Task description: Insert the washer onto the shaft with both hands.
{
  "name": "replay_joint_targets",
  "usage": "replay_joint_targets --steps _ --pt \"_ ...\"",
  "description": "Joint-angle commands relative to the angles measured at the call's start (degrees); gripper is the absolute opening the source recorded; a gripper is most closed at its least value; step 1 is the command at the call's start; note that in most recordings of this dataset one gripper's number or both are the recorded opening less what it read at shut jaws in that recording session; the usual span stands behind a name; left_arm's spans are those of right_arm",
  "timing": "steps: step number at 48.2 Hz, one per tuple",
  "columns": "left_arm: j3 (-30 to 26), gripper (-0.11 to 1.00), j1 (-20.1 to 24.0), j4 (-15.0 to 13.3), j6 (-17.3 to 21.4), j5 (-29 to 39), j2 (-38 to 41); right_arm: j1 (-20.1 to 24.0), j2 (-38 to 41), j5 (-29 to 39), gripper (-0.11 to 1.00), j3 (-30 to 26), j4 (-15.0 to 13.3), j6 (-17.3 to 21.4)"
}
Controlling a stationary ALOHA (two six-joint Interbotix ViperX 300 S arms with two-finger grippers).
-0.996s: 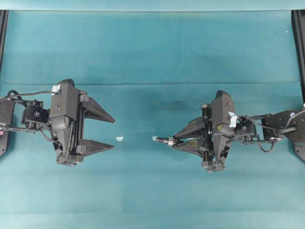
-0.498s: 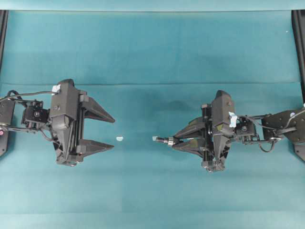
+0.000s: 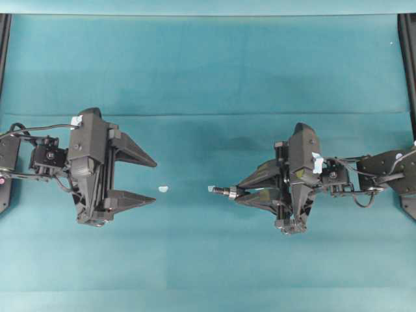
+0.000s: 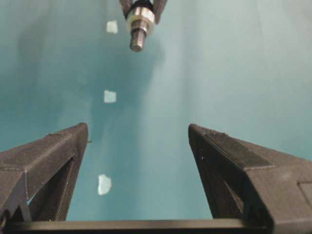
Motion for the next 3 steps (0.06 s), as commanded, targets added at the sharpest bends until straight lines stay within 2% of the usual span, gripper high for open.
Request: replay_joint_targets --steps 1,3 --pt "-0.53 0.90 0.00 0.09 0.09 -0.26 -0.18 0.09 -0.44 -0.35 0.00 -0.88 0.09 -0.09" --pt "-0.53 0.90 0.09 0.09 0.09 -0.26 -0.26 0.09 -0.44 -0.35 0.00 -0.88 0.18 -0.09"
